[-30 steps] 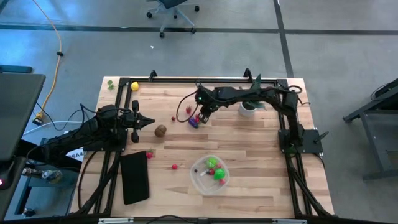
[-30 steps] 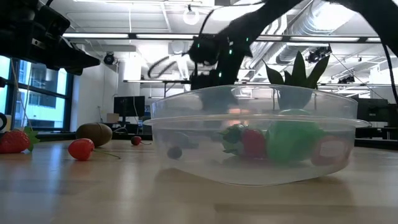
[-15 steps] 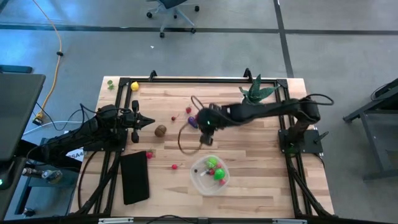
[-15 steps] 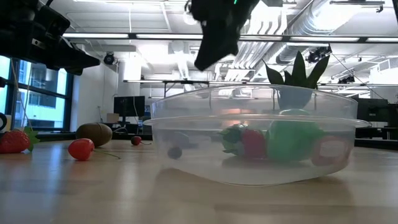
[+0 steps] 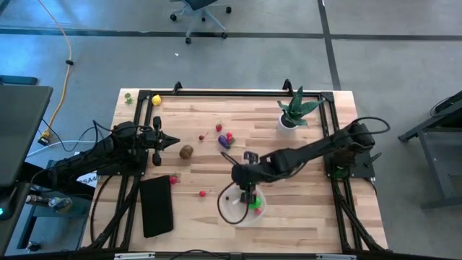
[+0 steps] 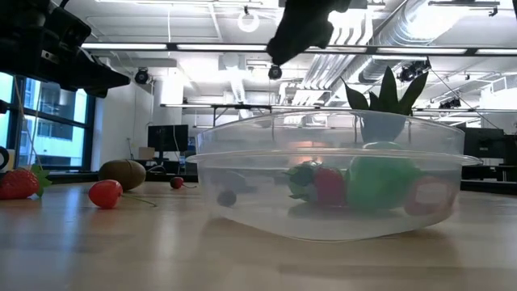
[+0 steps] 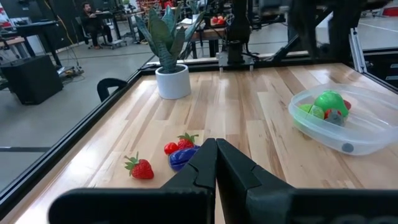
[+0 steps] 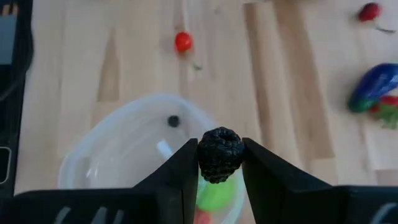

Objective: Pick and placing Produce into tupperware
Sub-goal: Put the blackberry into the transparent container

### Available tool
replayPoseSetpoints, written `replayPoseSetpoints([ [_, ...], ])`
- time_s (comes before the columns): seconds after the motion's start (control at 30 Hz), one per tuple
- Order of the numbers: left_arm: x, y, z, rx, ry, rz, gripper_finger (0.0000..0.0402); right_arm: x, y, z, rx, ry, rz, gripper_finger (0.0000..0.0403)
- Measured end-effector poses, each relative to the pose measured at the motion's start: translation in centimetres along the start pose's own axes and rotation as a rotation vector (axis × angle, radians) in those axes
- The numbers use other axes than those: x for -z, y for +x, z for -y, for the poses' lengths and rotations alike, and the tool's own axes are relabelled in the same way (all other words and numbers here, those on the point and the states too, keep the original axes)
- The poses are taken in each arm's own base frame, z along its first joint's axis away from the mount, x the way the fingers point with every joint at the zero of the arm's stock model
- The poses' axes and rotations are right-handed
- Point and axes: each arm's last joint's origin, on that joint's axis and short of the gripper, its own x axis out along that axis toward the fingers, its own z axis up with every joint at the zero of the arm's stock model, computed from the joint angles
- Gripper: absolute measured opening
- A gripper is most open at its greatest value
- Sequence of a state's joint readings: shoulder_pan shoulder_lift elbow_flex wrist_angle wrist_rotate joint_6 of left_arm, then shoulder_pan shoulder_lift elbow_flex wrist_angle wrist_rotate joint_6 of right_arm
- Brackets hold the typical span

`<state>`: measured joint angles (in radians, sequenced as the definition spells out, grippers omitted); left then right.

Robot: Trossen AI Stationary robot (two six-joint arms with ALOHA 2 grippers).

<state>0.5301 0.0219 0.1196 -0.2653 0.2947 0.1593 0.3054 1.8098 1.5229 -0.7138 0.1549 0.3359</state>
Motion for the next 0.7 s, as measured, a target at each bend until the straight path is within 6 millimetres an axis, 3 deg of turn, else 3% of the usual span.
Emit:
replayPoseSetpoints([
  [0.4, 0.0, 0.0, 0.0, 0.000, 0.000, 0.000, 0.0001, 2.7, 6.0, -3.9, -0.123, -0.085, -0.161, 0.0094],
  [0.7, 0.0, 0.0, 0.0, 0.000, 0.000, 0.000, 0.0001, 3.6, 8.6, -4.5, -0.138, -0.137, -0.199, 0.0094],
])
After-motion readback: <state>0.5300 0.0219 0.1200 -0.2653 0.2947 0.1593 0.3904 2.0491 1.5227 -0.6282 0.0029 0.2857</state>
